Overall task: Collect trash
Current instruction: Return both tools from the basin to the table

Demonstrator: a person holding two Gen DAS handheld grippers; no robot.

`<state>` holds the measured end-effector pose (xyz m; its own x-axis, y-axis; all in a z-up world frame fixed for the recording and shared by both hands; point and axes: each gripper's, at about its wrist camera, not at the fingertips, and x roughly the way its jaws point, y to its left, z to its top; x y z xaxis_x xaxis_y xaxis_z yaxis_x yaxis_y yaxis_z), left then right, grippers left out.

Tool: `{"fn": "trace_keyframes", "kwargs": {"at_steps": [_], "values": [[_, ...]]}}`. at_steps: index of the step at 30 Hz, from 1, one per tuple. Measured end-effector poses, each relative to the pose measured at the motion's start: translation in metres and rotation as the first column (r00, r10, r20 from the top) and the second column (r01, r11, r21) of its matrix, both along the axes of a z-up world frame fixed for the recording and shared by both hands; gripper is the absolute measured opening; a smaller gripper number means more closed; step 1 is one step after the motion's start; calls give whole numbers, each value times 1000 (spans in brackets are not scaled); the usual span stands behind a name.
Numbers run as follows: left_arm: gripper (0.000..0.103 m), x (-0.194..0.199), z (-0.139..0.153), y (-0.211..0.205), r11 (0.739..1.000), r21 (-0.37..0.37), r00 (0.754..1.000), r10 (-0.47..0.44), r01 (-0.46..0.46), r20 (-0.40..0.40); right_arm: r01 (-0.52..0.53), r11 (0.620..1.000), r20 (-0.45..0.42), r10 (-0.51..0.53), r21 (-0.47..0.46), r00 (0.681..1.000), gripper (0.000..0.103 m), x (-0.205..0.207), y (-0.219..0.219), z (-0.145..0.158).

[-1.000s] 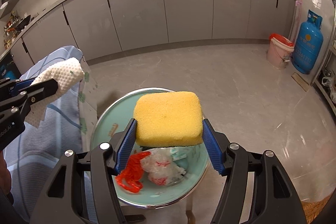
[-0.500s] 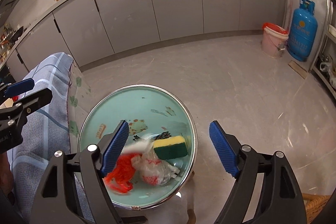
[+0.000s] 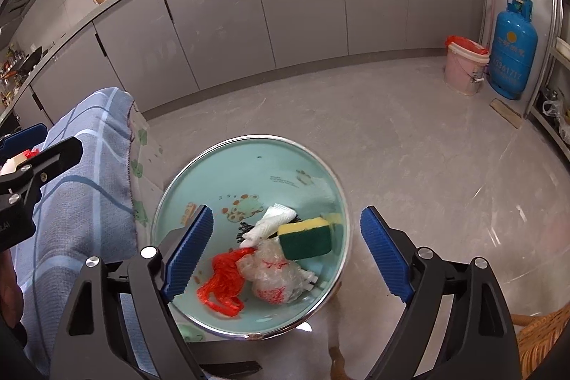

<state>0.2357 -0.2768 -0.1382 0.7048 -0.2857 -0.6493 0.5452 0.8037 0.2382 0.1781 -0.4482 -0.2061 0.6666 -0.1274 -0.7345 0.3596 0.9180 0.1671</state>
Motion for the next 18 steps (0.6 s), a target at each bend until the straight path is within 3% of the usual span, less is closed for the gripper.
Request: {"fn": "trace_keyframes", "kwargs": {"at_steps": [10, 18], "values": [[86, -11, 14, 54, 996, -11, 996, 84, -83, 10, -57, 998, 14, 57, 13, 998, 89, -1, 47, 14], [86, -17, 31, 124, 981, -50, 981, 191, -190, 27, -125, 992, 30, 125, 1, 992, 90, 4, 91, 32]]}}
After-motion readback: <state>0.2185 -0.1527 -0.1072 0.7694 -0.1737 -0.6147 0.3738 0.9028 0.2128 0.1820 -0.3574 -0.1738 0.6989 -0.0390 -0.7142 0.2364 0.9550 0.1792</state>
